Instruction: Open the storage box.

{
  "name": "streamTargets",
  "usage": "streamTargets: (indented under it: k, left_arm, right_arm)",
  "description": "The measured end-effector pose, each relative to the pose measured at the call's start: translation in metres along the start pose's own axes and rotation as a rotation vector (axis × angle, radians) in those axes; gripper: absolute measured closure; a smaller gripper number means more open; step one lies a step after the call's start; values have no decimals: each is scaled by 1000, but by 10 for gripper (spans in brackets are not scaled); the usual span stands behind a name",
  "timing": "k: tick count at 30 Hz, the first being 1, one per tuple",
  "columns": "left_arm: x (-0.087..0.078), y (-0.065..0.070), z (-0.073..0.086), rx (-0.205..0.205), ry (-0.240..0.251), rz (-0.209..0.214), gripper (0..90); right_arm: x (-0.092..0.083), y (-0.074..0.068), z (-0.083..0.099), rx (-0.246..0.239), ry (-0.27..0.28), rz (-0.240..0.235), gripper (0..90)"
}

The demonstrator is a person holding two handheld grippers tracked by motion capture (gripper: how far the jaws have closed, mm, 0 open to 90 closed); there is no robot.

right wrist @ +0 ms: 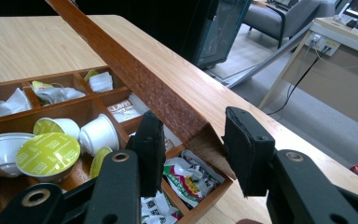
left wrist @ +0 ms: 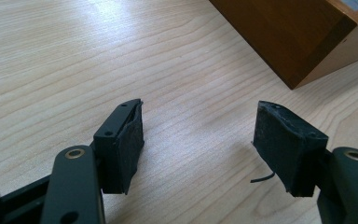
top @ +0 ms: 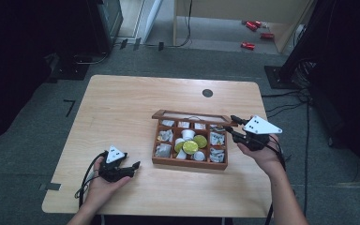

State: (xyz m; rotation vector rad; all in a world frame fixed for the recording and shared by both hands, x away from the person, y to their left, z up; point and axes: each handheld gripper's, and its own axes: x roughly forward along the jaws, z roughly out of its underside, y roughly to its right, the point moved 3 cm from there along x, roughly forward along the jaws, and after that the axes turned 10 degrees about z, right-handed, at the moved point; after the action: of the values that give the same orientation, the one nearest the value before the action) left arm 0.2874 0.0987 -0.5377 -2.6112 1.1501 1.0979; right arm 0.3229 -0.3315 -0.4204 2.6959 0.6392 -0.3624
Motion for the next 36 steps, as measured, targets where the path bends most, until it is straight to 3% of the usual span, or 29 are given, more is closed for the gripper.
streamTargets:
  k: [15, 27, 31, 36]
  left_arm:
    - [0, -1, 0, -6, 3, 3, 344]
    - [0, -1, 0, -11, 5, 2, 344]
    - [1, 1, 0, 7, -6, -19, 326]
    - [3, 3, 1, 35, -35, -64, 232]
  right_arm:
    - [16, 5, 5, 15, -15, -3, 587]
    - [35, 13, 11, 56, -23, 2, 577]
    - [38, 15, 11, 77, -8, 3, 576]
    - [40, 17, 12, 94, 9, 1, 576]
